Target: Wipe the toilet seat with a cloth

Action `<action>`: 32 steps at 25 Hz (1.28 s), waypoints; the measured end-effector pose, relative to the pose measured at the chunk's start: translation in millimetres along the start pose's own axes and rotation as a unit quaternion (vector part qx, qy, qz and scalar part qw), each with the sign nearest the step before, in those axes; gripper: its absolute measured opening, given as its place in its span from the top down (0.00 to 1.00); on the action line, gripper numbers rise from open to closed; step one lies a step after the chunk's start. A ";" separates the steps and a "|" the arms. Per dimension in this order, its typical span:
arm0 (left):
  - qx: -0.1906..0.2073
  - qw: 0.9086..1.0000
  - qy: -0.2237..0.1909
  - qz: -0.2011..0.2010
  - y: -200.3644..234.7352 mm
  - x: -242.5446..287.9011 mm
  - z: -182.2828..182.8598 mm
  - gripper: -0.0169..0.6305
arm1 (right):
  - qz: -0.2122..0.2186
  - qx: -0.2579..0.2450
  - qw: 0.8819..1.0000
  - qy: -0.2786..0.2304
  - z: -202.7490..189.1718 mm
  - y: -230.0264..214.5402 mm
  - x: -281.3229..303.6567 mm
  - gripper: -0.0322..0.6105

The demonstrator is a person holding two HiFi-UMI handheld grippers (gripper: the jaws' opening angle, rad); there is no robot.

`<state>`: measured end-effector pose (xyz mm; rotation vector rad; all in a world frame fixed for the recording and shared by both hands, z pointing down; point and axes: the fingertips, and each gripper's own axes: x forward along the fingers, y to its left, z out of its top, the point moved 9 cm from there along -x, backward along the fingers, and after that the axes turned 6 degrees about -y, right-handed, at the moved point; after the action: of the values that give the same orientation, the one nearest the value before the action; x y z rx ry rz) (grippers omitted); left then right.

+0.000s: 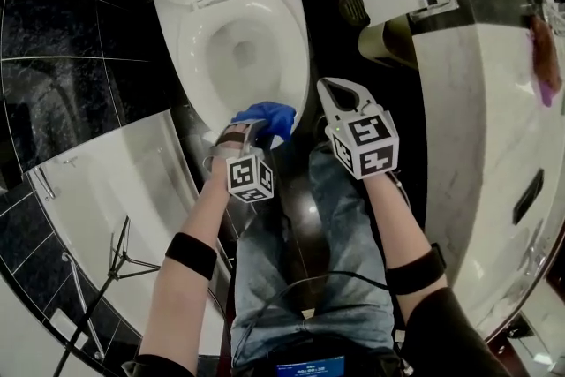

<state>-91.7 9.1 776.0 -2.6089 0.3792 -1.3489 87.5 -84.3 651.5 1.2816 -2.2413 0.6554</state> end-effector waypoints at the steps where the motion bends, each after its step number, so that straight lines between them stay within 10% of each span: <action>1: 0.001 1.000 0.003 0.020 18.0 -0.4 -1.7 0.88 | 0.003 -0.002 1.000 -0.002 2.5 0.0 2.2 0.92; 14: 0.127 0.978 0.077 0.149 236.1 42.7 -40.3 0.88 | 0.034 -0.055 0.998 -0.027 35.7 -31.5 64.6 0.92; 25: 0.176 0.958 0.184 0.129 260.1 106.9 -90.0 0.88 | 0.038 -0.058 0.997 -0.015 17.7 -73.4 94.9 0.92; 32: 0.119 0.952 0.254 0.119 266.3 74.8 -149.2 0.88 | 0.047 -0.060 0.997 -0.005 11.1 -66.9 98.1 0.92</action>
<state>-210.2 -273.3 846.3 -1.9294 0.5422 -1.8308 100.2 -185.0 714.2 1.1303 -2.3233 0.5386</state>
